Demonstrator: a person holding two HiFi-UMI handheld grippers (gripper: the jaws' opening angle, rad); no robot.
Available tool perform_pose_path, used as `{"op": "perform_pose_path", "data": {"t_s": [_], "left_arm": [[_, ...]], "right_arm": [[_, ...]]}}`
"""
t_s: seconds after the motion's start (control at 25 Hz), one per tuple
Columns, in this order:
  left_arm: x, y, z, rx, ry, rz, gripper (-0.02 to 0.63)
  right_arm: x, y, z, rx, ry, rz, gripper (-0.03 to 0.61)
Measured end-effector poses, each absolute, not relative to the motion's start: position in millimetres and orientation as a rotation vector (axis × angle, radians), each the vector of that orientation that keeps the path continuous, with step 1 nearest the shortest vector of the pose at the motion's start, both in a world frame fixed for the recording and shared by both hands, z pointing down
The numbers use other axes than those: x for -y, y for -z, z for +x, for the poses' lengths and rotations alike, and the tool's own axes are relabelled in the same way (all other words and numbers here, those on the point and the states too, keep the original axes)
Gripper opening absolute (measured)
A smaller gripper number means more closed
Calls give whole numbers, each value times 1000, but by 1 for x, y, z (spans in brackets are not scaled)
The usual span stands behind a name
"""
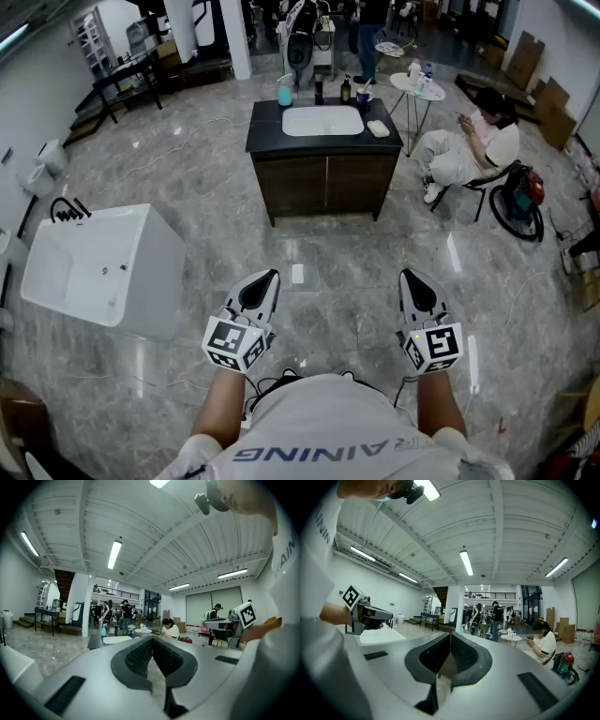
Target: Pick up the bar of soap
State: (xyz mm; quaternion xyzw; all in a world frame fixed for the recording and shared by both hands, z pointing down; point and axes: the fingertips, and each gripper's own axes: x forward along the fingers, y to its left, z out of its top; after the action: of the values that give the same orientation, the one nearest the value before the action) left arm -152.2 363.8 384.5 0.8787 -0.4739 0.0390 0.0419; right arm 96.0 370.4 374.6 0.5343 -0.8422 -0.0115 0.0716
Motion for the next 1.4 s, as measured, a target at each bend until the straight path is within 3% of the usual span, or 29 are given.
{"op": "perform_pose_path", "data": {"t_s": [0.84, 1.4], "left_arm": [[-374, -388, -168, 1415, -118, 2693, 8], [-366, -414, -241, 1404, -90, 2645, 8]], "right_arm": [[-375, -380, 85, 2527, -17, 1695, 20], [-383, -405, 21, 2479, -47, 1724, 20]]}}
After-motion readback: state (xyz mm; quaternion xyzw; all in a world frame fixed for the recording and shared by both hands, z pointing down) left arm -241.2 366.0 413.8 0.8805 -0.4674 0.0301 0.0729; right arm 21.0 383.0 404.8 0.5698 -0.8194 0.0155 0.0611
